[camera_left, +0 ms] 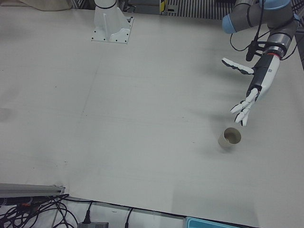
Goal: Pour water
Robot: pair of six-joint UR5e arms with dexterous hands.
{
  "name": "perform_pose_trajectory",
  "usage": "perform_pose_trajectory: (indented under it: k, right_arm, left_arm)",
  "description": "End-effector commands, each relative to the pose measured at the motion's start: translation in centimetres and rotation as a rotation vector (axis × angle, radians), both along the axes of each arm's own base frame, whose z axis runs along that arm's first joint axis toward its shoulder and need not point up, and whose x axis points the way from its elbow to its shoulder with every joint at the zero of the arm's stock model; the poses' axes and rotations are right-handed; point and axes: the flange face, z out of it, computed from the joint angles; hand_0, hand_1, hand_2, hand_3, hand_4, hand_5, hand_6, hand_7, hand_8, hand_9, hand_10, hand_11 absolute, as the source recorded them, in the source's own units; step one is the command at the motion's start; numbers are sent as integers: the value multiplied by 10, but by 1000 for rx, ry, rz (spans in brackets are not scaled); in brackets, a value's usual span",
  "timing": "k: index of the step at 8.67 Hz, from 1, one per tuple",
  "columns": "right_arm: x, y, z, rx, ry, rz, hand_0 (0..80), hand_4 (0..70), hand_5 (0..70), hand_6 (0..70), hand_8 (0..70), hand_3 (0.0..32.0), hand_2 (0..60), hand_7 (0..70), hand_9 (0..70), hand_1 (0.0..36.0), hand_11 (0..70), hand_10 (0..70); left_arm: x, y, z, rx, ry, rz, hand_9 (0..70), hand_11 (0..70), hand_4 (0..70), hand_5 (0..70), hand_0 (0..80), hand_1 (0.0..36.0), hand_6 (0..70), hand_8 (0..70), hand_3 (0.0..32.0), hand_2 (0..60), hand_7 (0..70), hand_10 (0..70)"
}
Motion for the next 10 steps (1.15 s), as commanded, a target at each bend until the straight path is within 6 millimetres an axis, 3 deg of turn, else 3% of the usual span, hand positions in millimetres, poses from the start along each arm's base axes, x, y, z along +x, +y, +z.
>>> perform_pose_trajectory:
  k: [1, 6, 7, 8, 9, 10]
  right_arm:
    - [0, 0, 0, 0, -1, 0, 475, 58, 88, 76, 26, 0, 142, 126, 63, 154, 50, 23]
    - [-1, -5, 4, -10, 2, 4, 473, 59, 88, 76, 28, 0, 151, 123, 65, 155, 54, 26]
    - [-4, -11, 11, -25, 9, 4, 475, 56, 88, 70, 23, 0, 156, 113, 58, 160, 51, 24]
    - [-13, -22, 25, -54, 16, -8, 474, 53, 82, 65, 19, 0, 161, 104, 51, 161, 50, 23]
    - [-16, -30, 23, -49, 15, -8, 472, 43, 54, 51, 8, 0, 156, 74, 34, 159, 42, 18]
    - [-18, -33, 16, -32, 11, -10, 471, 39, 26, 33, 1, 0, 150, 42, 22, 158, 22, 4]
  left_arm:
    - [-1, 0, 0, -1, 0, -1, 3, 63, 150, 131, 545, 115, 46, 0, 10, 0, 87, 31]
    - [-2, 0, -4, -1, -6, -2, 3, 67, 147, 127, 541, 111, 44, 0, 28, 0, 85, 34]
    - [-21, 2, -6, -12, -18, -49, 3, 72, 147, 120, 537, 105, 44, 0, 36, 0, 86, 37]
    - [-29, -4, -12, -7, -33, -73, 1, 74, 136, 107, 531, 93, 35, 1, 90, 0, 78, 39]
    - [-35, -26, -32, 14, -46, -99, 1, 81, 142, 86, 532, 98, 34, 0, 76, 0, 76, 43]
    - [-38, -48, -47, 19, -58, -120, 1, 76, 163, 61, 532, 109, 36, 0, 0, 0, 75, 39]
